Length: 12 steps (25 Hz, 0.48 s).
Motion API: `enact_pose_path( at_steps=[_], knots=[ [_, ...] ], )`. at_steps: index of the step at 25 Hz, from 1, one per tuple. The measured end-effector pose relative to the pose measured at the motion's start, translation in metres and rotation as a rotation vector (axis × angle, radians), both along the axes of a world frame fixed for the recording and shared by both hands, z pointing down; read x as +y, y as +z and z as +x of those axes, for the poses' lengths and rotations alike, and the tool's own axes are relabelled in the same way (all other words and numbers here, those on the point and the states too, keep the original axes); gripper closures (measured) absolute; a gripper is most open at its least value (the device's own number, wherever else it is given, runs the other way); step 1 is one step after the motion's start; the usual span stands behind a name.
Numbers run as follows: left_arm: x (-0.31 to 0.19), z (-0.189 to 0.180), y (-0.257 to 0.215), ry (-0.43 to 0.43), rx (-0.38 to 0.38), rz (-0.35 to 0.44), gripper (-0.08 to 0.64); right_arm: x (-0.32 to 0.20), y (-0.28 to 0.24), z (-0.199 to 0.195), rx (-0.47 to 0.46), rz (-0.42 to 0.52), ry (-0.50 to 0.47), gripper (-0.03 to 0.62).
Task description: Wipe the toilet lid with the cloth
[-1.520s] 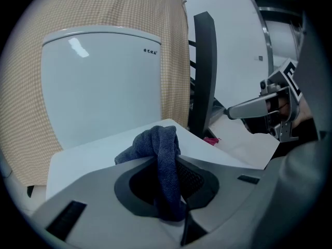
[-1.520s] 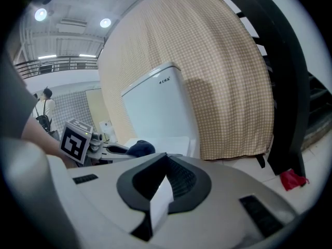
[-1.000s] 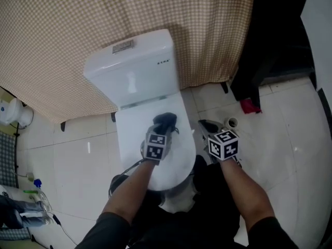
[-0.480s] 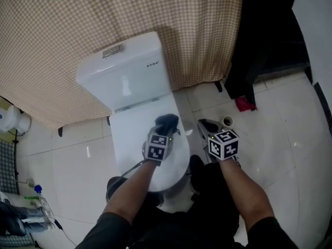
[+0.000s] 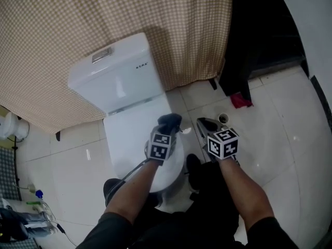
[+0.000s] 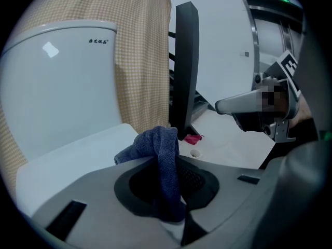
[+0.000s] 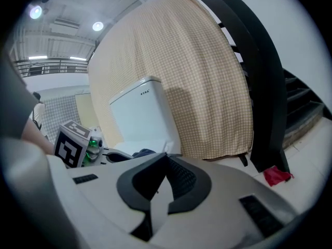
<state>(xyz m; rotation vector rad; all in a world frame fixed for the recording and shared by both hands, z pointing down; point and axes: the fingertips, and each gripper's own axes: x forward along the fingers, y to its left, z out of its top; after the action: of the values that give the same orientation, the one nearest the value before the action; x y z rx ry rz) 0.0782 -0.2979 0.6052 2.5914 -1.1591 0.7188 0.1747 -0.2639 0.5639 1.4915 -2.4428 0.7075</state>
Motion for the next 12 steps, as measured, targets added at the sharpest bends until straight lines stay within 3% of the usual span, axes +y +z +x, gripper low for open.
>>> enact_pose_path(
  at_steps=[12],
  knots=[
    [0.006, 0.033, 0.003, 0.05, 0.017, -0.017, 0.492, 0.007, -0.003, 0.026, 0.002, 0.004, 0.041, 0.588]
  ],
)
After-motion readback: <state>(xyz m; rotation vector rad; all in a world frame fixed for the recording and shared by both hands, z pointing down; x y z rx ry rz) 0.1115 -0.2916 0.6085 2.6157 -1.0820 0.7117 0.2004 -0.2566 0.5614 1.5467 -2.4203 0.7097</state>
